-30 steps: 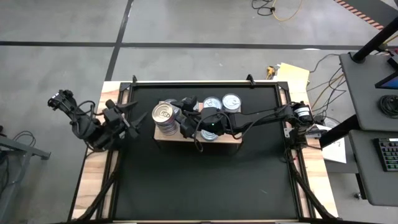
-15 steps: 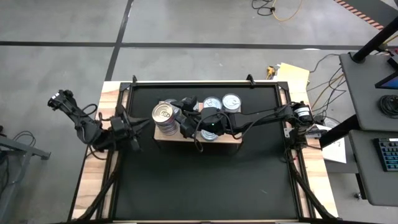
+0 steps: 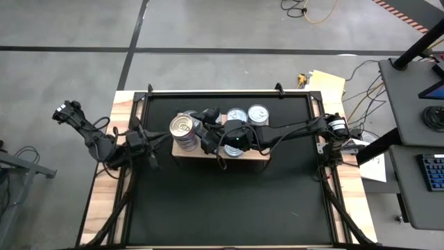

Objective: Stack canned seafood by type on shelf
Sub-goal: Stack the blue tuna can on the blue tuna can

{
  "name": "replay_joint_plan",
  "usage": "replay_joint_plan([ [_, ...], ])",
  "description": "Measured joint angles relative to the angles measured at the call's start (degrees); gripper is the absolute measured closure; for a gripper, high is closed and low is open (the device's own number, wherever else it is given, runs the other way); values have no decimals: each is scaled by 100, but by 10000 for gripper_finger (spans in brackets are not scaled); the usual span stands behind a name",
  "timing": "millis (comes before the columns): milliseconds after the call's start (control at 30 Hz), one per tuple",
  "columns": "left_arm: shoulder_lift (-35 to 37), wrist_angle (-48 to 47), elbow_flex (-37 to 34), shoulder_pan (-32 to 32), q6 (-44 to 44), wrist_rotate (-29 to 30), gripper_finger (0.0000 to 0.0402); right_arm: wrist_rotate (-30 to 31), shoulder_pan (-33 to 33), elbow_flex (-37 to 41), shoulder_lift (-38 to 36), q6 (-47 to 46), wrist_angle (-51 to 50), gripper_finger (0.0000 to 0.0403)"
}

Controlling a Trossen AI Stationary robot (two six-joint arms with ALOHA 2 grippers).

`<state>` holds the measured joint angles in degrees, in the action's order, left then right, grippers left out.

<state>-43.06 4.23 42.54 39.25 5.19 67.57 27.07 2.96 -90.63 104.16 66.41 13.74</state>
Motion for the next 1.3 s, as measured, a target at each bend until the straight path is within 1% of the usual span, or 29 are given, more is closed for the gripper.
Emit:
replay_joint_plan([
  [300, -129, -45, 0, -9, -4, -1, 401, 0, 0, -1, 0, 20, -17, 85],
  [667, -185, -65, -2, -9, -12, -4, 402, 0, 0, 0, 0, 20, -17, 71],
  [800, -185, -238, -4, -9, -199, -257, 401, 0, 0, -1, 0, 20, -17, 77],
  [900, -119, -270, 3, -11, -229, -256, 401, 0, 0, 0, 0, 20, -17, 82],
  [1000, -43, -492, 139, -31, -277, -270, 401, -1, 0, 0, 0, 18, -17, 86],
  [1100, -19, -726, 396, -104, -329, -571, 401, -2, 0, 0, 0, 20, -17, 87],
  [1200, -36, -1382, 682, -172, -577, -618, 401, -4, 0, 0, 0, 20, -17, 84],
  [1300, -40, -2024, 799, -243, -953, -627, 401, -7, 0, 0, 0, 14, -17, 78],
])
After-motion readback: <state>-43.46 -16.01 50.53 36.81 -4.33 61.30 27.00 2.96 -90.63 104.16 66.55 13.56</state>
